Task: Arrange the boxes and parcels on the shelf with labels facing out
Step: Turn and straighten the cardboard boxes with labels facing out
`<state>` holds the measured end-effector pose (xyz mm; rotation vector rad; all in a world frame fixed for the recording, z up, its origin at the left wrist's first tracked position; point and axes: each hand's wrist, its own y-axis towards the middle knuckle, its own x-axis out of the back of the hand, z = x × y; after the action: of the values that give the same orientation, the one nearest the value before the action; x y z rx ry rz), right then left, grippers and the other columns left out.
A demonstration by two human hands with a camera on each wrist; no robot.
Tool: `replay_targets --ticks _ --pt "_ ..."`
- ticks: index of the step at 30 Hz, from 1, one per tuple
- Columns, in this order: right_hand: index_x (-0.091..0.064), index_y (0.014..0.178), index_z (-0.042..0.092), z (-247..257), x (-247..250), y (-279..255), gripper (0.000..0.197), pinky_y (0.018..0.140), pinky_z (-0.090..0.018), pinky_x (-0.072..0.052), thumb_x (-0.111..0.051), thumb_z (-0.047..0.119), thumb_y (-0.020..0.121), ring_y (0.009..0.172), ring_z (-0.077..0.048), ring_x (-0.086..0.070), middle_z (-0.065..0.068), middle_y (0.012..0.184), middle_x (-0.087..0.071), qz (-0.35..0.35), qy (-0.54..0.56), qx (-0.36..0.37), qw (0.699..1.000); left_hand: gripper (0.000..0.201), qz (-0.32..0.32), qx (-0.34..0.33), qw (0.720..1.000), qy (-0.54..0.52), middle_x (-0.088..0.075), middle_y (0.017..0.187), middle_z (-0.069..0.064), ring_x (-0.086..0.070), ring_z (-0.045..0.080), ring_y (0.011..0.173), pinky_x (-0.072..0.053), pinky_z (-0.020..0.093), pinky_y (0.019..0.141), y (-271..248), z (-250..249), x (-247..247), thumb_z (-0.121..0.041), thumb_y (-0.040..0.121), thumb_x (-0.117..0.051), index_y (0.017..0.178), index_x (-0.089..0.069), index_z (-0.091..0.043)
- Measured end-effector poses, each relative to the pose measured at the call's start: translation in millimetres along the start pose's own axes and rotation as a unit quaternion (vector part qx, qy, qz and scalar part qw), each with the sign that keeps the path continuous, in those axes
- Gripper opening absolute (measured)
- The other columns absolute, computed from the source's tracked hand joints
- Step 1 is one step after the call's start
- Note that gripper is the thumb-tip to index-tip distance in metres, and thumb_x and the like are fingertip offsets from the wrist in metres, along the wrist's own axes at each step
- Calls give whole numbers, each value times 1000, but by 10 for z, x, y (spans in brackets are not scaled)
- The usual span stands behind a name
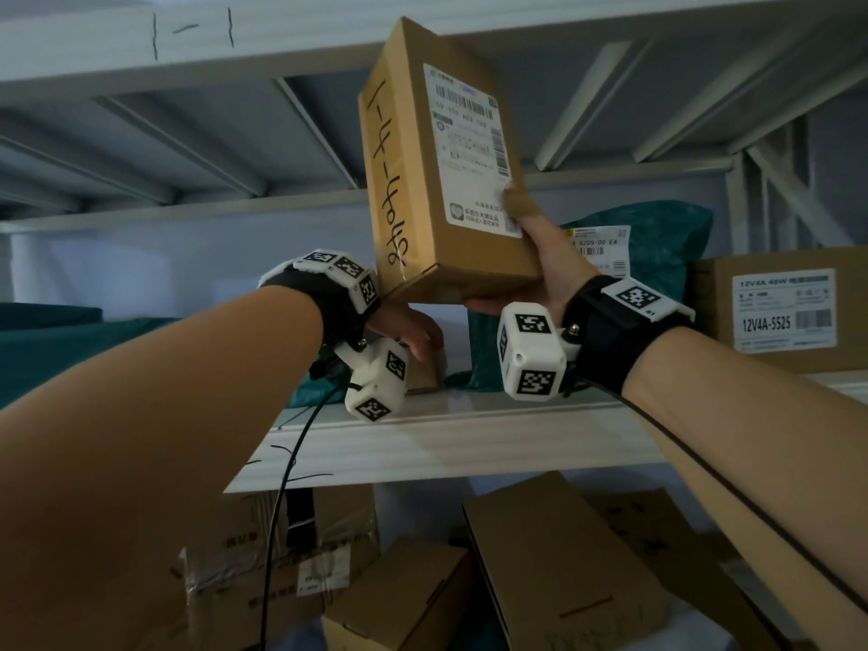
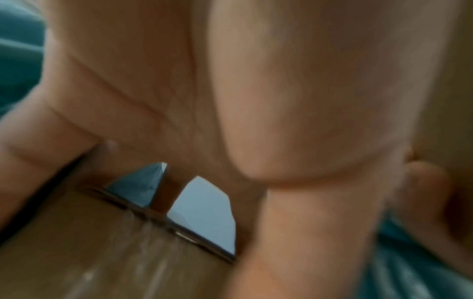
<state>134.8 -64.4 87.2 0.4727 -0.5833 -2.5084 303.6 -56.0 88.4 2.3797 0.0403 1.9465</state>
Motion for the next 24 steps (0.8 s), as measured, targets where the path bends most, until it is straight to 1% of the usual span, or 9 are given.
replay_targets --ticks 2,4,6,9,12,15,18,20,24 --pt "-65 89 23 14 9 -8 37 74 -43 -57 -48 56 88 80 -21 -68 -1 74 -74 -1 7 -2 1000 49 2 8 999 37 -41 145 15 -39 29 136 -40 17 63 -11 -17 31 0 93 -50 141 -39 -3" --pt "-65 87 23 28 8 -20 37 70 -42 -58 -48 56 88 75 -20 -70 0 72 -74 -2 9 -1 1000 53 31 -33 996 78 -32 150 12 -34 28 138 -38 5 62 -16 -5 38 7 92 -48 142 -33 -2" --pt "-65 86 23 30 1 -35 36 67 -40 -59 -47 55 89 68 -17 -71 1 67 -74 -3 3 4 1000 57 59 -38 993 100 -26 152 9 -31 27 138 -37 1 61 -41 2 56 7 92 -48 144 -31 -7" --pt "-65 89 24 6 -33 -53 36 71 -43 -58 -49 56 87 77 -20 -68 0 72 -74 -14 1 9 1000 60 57 20 995 82 -35 146 4 -40 27 131 -45 25 85 -201 61 137 -4 89 -58 142 -38 -24" --pt "-66 90 24 -15 -70 -76 38 69 -42 -58 -50 58 86 82 -21 -68 0 74 -75 -19 14 1 1000 58 -2 52 995 80 -61 128 9 -62 25 107 -52 36 92 -370 140 233 -28 73 -76 127 -58 -19" --pt "-65 88 23 -27 -144 -128 36 71 -42 -57 -50 56 87 82 -22 -67 -1 75 -74 -23 26 -4 999 62 70 17 994 84 -38 146 8 -45 33 127 -46 45 102 -476 135 193 -20 84 -65 136 -39 -40" --pt "-64 93 22 -50 -282 -183 39 79 -41 -54 -49 57 87 84 -22 -65 -4 88 -70 -28 28 -6 999 63 89 -4 992 90 -33 149 0 -45 34 127 -46 50 102 -638 145 136 -32 71 -70 113 -38 -65" --pt "-65 96 21 -71 -359 -202 41 81 -40 -53 -49 58 86 83 -22 -65 -5 87 -71 -35 27 -3 999 65 84 -14 991 104 -34 149 -2 -47 34 126 -47 50 100 -716 180 137 -39 59 -72 101 -38 -74" --pt "-65 88 21 -98 -428 -289 38 68 -32 -55 -48 54 89 66 -17 -69 0 66 -74 -39 16 -4 999 86 61 -13 993 100 -26 150 -4 -44 26 127 -52 43 96 -831 288 59 -20 79 -71 137 -20 -57"
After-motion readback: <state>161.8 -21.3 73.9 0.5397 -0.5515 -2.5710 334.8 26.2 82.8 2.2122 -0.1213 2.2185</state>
